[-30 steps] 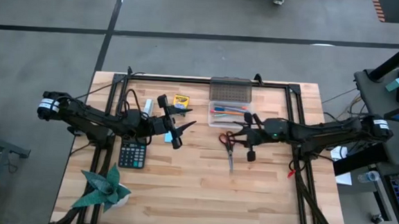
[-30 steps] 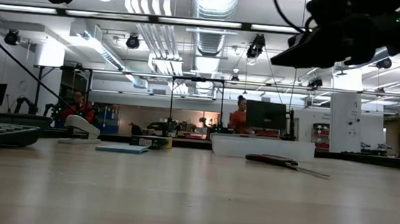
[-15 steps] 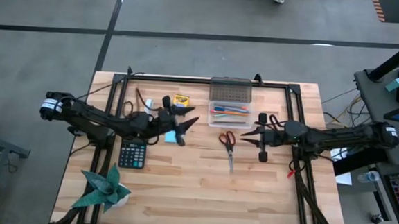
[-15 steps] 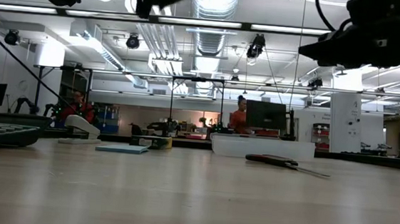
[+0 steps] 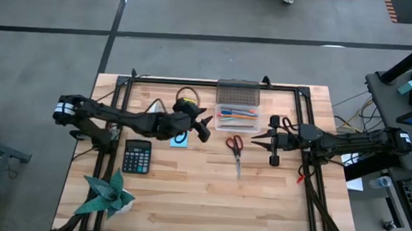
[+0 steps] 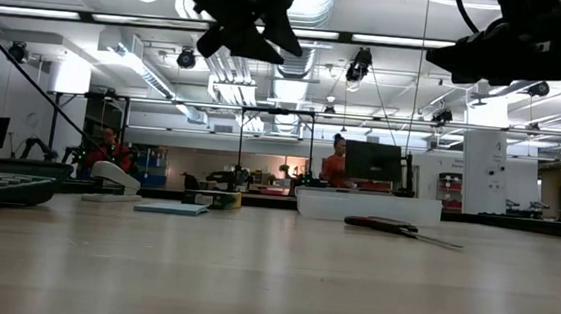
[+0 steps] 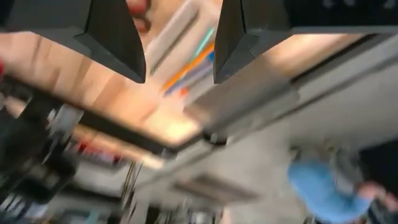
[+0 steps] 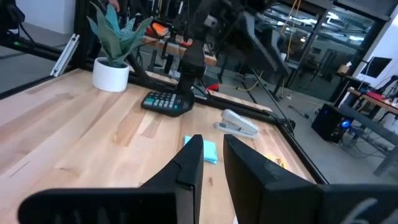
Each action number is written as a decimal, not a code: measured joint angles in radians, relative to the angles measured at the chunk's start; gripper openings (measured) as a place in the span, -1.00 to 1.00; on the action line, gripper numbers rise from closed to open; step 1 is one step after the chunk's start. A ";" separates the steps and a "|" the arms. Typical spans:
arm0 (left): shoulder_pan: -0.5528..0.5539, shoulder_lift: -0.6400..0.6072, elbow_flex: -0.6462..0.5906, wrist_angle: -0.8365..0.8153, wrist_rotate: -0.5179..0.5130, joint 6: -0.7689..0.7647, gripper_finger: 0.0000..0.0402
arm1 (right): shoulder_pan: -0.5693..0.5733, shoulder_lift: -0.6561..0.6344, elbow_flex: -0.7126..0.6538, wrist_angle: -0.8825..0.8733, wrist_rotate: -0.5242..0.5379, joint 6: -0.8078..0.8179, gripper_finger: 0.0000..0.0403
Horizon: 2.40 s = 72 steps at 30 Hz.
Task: Pack school essentials
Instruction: Put the blue sticky notes into the transparent supply box
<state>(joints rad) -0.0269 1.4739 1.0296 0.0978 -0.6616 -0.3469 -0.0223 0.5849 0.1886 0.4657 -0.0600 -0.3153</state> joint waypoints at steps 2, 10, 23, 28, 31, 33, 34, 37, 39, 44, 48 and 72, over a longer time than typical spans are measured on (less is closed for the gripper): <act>0.004 0.026 0.060 -0.142 0.001 -0.062 -0.15 | 0.000 -0.001 0.000 0.001 0.000 0.000 -0.74; 0.013 0.144 0.203 -0.607 0.100 -0.358 -0.15 | 0.000 0.000 0.000 0.000 0.001 0.000 -0.74; 0.048 0.298 0.236 -0.973 0.322 -0.641 -0.15 | -0.001 -0.001 0.000 -0.003 0.001 -0.014 -0.74; 0.054 0.360 0.236 -0.971 0.336 -0.619 -0.15 | -0.002 -0.001 0.000 -0.004 0.001 -0.013 -0.74; 0.056 0.386 0.236 -0.969 0.334 -0.611 -0.15 | -0.003 -0.001 0.000 -0.004 0.001 -0.014 -0.74; 0.057 0.402 0.236 -0.967 0.318 -0.611 -0.15 | -0.003 -0.001 0.000 -0.004 0.001 -0.016 -0.74; 0.058 0.409 0.236 -0.966 0.305 -0.611 -0.15 | -0.002 -0.001 0.000 -0.005 0.001 -0.017 -0.74; 0.063 0.420 0.236 -0.963 0.283 -0.607 -0.15 | -0.002 -0.001 0.000 -0.005 0.003 -0.017 -0.74; 0.067 0.424 0.234 -0.948 0.279 -0.606 -0.15 | -0.002 -0.001 0.000 -0.006 0.004 -0.018 -0.74; 0.072 0.426 0.226 -0.920 0.277 -0.602 -0.15 | -0.003 -0.001 0.000 -0.011 0.007 -0.019 -0.74; 0.078 0.426 0.220 -0.917 0.268 -0.591 -0.15 | -0.002 -0.001 0.000 -0.015 0.007 -0.023 -0.74; 0.081 0.469 0.201 -0.885 0.240 -0.570 -0.16 | -0.002 -0.001 0.000 -0.019 0.008 -0.025 -0.74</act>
<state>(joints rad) 0.0536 1.9427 1.2303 -0.7867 -0.4213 -0.9170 -0.0246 0.5838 0.1886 0.4463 -0.0525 -0.3405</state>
